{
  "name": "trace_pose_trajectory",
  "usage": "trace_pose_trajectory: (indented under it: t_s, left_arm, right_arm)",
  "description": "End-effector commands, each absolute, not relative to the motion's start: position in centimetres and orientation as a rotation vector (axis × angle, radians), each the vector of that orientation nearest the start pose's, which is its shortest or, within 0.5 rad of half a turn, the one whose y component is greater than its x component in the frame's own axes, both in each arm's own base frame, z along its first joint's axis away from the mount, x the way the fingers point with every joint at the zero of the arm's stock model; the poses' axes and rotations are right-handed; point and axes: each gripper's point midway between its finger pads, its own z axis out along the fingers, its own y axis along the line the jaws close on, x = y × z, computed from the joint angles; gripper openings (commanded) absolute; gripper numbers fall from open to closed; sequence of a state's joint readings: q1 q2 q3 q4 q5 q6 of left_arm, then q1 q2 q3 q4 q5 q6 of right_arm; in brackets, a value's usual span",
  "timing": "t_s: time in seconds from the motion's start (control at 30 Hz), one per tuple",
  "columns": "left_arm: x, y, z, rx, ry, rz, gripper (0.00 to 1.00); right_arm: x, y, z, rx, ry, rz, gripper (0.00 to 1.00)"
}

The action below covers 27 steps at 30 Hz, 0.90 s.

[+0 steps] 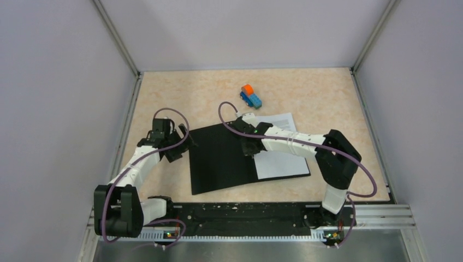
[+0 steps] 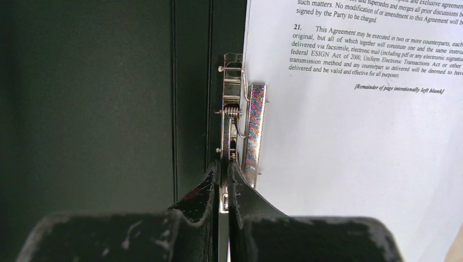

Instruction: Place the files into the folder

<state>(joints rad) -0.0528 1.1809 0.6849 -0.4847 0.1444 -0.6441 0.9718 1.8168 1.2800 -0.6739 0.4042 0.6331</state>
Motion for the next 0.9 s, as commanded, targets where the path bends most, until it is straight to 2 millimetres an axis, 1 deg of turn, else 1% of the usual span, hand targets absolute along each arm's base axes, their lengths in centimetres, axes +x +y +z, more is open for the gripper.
trace_pose_trajectory:
  t_s: [0.0, 0.1, 0.3, 0.4, 0.57, 0.7, 0.77, 0.87]
  left_arm:
    - [27.7, -8.6, 8.4, -0.607, 2.438, -0.64, 0.93]
    - [27.9, -9.2, 8.9, -0.586, 2.416, -0.691, 0.94]
    - [28.1, -10.5, 9.1, -0.575, 2.409, -0.804, 0.96]
    - [27.8, -9.9, 8.6, -0.612, 2.431, -0.76, 0.96]
    - [27.7, -8.3, 8.6, -0.656, 2.406, -0.644, 0.97]
    - [27.2, -7.1, 7.6, -0.726, 2.428, -0.558, 0.98]
    - [27.0, -7.5, 7.1, -0.727, 2.442, -0.586, 0.98]
    - [27.0, -8.7, 6.5, -0.737, 2.445, -0.683, 0.98]
  right_arm:
    - [26.4, 29.6, 9.6, -0.32, 2.506, 0.124, 0.0]
    - [26.8, 29.3, 10.1, -0.318, 2.499, 0.135, 0.0]
    - [27.2, 28.9, 10.3, -0.303, 2.501, 0.143, 0.0]
    - [27.4, 28.4, 10.6, -0.287, 2.497, 0.145, 0.0]
    - [27.5, 27.8, 11.1, -0.271, 2.491, 0.15, 0.0]
    - [27.6, 27.4, 11.3, -0.261, 2.489, 0.148, 0.0]
    - [27.6, 27.4, 11.6, -0.259, 2.484, 0.154, 0.0]
    - [27.6, 27.3, 12.1, -0.257, 2.477, 0.159, 0.0]
